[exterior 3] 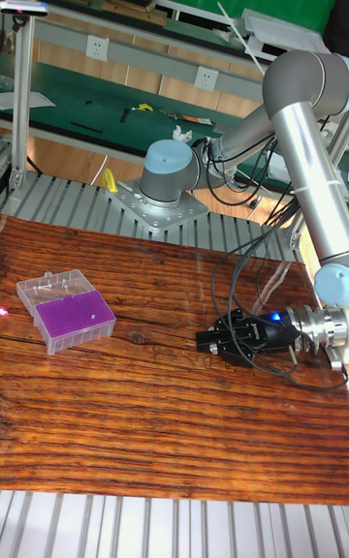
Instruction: Insert a small pipette tip into the holder for small pipette tips
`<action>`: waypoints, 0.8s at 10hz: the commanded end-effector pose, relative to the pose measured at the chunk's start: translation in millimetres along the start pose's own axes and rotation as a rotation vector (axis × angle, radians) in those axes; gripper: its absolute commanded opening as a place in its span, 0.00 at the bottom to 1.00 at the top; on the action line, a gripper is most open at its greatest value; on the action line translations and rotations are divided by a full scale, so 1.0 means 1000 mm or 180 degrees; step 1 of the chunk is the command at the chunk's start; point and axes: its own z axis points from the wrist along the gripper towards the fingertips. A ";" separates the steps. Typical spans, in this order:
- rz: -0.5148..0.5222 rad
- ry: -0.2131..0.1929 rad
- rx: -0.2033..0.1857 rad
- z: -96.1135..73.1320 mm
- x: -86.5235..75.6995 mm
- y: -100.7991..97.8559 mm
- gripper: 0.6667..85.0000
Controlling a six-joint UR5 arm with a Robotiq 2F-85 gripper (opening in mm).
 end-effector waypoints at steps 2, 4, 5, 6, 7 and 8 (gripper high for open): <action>-0.0009 -0.0039 -0.0063 -0.002 -0.003 0.004 0.31; -0.0004 -0.0035 -0.0053 -0.001 -0.003 0.003 0.31; -0.0004 -0.0035 -0.0053 -0.001 -0.003 0.004 0.31; -0.0004 -0.0025 -0.0053 -0.001 -0.003 0.004 0.31; 0.0000 -0.0021 -0.0047 -0.001 -0.002 0.003 0.30; 0.0010 -0.0016 -0.0047 -0.001 -0.002 0.003 0.30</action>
